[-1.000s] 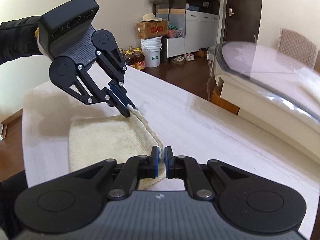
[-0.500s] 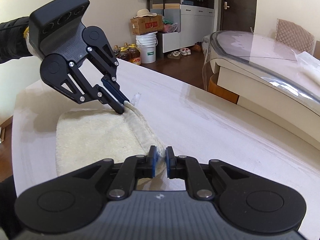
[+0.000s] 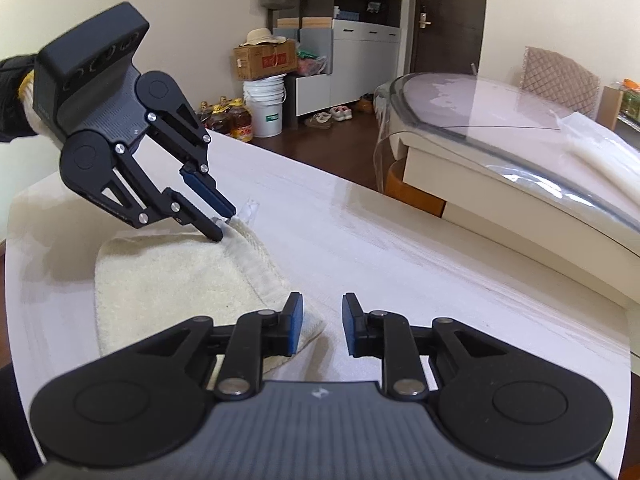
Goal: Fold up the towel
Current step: 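Open both grippers and release the folded towel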
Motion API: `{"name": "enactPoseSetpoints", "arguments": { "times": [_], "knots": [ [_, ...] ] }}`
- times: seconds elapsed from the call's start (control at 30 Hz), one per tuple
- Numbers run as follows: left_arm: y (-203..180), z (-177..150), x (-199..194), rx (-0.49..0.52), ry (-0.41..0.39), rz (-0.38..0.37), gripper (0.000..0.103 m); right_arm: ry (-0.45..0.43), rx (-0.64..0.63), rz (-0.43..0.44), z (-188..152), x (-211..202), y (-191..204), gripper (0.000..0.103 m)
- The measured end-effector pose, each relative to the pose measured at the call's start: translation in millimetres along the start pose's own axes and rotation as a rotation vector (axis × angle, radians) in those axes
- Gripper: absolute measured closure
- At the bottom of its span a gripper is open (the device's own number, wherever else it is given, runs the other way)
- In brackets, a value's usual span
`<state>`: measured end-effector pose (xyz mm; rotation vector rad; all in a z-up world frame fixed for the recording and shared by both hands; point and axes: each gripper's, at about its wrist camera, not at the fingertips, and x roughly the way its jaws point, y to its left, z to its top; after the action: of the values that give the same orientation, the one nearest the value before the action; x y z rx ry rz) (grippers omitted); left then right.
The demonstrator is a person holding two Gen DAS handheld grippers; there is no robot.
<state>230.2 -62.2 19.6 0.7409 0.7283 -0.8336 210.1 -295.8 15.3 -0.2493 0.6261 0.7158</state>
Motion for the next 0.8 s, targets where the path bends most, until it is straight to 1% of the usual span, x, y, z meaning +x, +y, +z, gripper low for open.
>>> {"name": "enactPoseSetpoints", "arguments": {
  "times": [0.1,0.17,0.27,0.33,0.37,0.43,0.53,0.6,0.67,0.73,0.8],
  "knots": [
    [6.6,-6.0,-11.8,-0.069,-0.015,0.038,0.065,-0.012,0.026,-0.014,-2.5,-12.3,4.3,0.072],
    [10.8,-12.7,-20.8,-0.115,-0.024,0.066,0.063,-0.015,0.041,-0.020,-5.2,-20.8,10.3,0.071],
    [11.8,-24.4,-34.5,-0.174,-0.042,0.093,0.058,-0.022,0.056,-0.008,-12.4,-32.0,23.5,0.071],
    [7.3,-31.5,-43.8,-0.207,-0.058,0.105,0.057,-0.021,0.057,0.000,-17.9,-37.4,35.5,0.071],
    [1.4,-35.6,-49.4,-0.222,-0.069,0.093,0.058,-0.019,0.059,0.004,-20.4,-39.4,41.3,0.071],
    [-7.9,-39.4,-54.7,-0.227,-0.081,0.085,0.058,-0.015,0.065,0.014,-25.5,-41.2,54.7,0.071],
    [-24.3,-45.3,-56.6,-0.238,-0.094,0.047,0.058,-0.008,0.061,0.014,-31.3,-41.7,70.4,0.070],
    [-31.1,-45.7,-53.1,-0.237,-0.089,0.037,0.058,-0.002,0.069,0.008,-31.6,-40.3,70.3,0.069],
    [-34.6,-44.4,-50.2,-0.231,-0.083,0.048,0.058,0.002,0.087,-0.010,-30.4,-37.9,66.7,0.067],
    [-34.3,-41.2,-46.4,-0.229,-0.077,0.067,0.058,-0.006,0.132,-0.022,-27.1,-37.1,55.9,0.066],
    [-27.6,-37.1,-40.6,-0.236,-0.074,0.089,0.058,-0.020,0.173,-0.027,-22.8,-35.0,44.6,0.064]
  ]
}}
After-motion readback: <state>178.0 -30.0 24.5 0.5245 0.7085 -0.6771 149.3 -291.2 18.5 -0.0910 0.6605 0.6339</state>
